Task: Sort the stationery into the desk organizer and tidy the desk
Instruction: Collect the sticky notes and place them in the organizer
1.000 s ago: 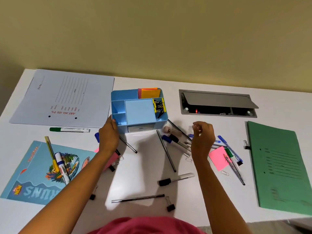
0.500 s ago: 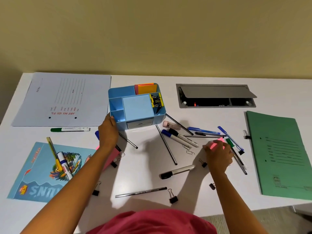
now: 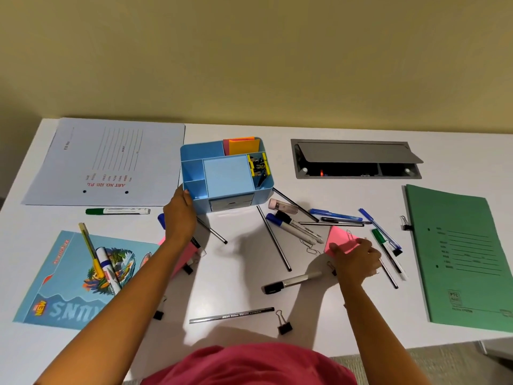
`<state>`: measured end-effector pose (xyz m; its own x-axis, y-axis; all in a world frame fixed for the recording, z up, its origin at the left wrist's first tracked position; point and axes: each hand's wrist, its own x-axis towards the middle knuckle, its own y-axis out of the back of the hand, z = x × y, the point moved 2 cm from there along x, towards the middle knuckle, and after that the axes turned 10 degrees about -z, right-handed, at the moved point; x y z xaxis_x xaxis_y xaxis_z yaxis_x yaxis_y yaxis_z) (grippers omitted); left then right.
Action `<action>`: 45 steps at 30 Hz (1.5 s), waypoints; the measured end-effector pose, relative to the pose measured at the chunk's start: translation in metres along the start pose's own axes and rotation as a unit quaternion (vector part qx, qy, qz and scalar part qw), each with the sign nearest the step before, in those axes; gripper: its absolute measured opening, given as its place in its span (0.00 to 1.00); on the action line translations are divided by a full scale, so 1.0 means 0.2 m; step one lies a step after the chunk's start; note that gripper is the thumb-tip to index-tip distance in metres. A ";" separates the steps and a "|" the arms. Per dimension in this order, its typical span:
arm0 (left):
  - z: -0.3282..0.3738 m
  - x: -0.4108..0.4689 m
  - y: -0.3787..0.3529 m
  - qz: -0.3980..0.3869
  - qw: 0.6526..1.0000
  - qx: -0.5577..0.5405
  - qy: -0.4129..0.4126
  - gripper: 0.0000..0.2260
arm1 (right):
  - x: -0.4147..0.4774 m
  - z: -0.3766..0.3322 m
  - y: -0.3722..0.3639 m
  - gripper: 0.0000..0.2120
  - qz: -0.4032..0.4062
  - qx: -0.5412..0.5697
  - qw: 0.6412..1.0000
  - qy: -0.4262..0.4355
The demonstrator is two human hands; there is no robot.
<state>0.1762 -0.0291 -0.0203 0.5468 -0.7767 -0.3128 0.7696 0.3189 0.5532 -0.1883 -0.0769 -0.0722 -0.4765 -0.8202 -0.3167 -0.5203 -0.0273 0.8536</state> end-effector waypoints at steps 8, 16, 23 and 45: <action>0.00 0.00 0.00 0.003 1.000 -0.001 0.001 0.16 | 0.06 -0.11 0.02 0.41 -0.155 -0.053 0.976 -0.146; 0.00 0.00 0.00 0.005 1.000 -0.006 -0.002 0.16 | 0.00 -0.23 0.11 0.14 0.036 -0.005 0.999 0.013; 0.00 0.00 0.00 0.009 1.000 -0.010 -0.005 0.16 | -0.08 -0.41 0.16 0.07 0.219 0.023 0.935 0.279; -0.02 0.04 0.11 -0.084 0.996 -0.017 0.026 0.15 | -0.17 -1.37 -0.30 0.13 0.026 -0.221 0.776 0.590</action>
<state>0.1983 -0.0257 -0.0141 0.4241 -0.7924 -0.4385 0.8624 0.2054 0.4627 0.0532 -0.2032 0.0010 0.6279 -0.7719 0.0995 -0.1043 0.0433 0.9936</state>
